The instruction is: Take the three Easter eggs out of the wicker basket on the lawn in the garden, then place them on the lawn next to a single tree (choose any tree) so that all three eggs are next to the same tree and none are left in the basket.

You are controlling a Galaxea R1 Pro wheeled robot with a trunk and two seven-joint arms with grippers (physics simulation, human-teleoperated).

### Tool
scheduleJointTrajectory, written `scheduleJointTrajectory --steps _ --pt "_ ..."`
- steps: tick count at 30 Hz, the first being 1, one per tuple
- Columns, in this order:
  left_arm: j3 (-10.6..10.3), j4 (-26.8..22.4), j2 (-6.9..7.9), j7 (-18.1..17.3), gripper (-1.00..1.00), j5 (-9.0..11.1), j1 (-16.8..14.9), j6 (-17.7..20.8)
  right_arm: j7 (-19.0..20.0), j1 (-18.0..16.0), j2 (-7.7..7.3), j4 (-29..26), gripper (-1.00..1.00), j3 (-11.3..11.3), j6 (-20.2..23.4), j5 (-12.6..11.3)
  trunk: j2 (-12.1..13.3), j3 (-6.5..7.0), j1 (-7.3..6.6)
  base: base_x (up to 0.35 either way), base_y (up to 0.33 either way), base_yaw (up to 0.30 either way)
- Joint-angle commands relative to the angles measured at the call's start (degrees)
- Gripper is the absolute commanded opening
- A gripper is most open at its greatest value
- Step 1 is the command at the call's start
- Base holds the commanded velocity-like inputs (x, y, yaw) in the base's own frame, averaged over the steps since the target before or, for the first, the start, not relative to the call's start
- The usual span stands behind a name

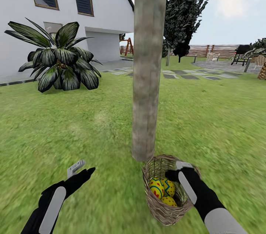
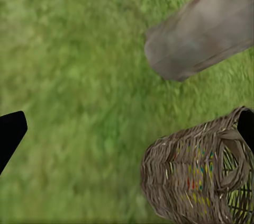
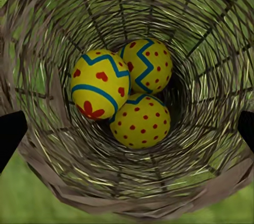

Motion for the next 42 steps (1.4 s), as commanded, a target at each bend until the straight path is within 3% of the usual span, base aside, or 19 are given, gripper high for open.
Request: scheduleJointTrajectory --steps 1,7,16,26,30,42 --pt "0.0 -0.1 0.0 0.5 1.0 0.6 0.0 0.2 -0.4 -0.2 -0.13 0.2 1.0 0.3 0.7 -0.6 0.0 -0.06 -0.01 0.0 0.0 0.0" --pt "0.0 -0.1 -0.08 0.5 1.0 0.6 0.0 0.2 0.7 -0.6 -0.11 0.8 1.0 0.4 4.5 -0.6 0.0 -0.06 -0.01 0.024 0.0 0.0" --pt "0.0 -0.1 -0.09 0.5 1.0 0.7 0.0 0.2 2.1 -0.6 -0.13 0.8 1.0 0.5 4.7 -0.6 0.0 -0.06 -0.01 0.276 0.0 0.0" --pt "0.0 -0.8 0.04 0.2 1.0 0.8 0.0 0.3 2.1 -0.6 0.04 0.7 1.0 0.6 4.8 -0.7 0.0 -0.06 -0.01 0.027 0.0 0.0" --pt "0.2 -3.2 0.02 0.2 1.0 0.9 0.0 0.3 2.2 -0.6 0.11 0.7 1.0 1.1 4.8 -0.8 -1.6 -0.78 0.87 0.0 0.0 0.0" --pt "0.3 -3.6 0.02 0.5 1.0 0.8 0.0 0.2 6.6 -0.6 -0.06 0.7 1.0 1.7 4.5 -0.6 -6.4 -2.93 3.51 0.0 0.0 0.0"
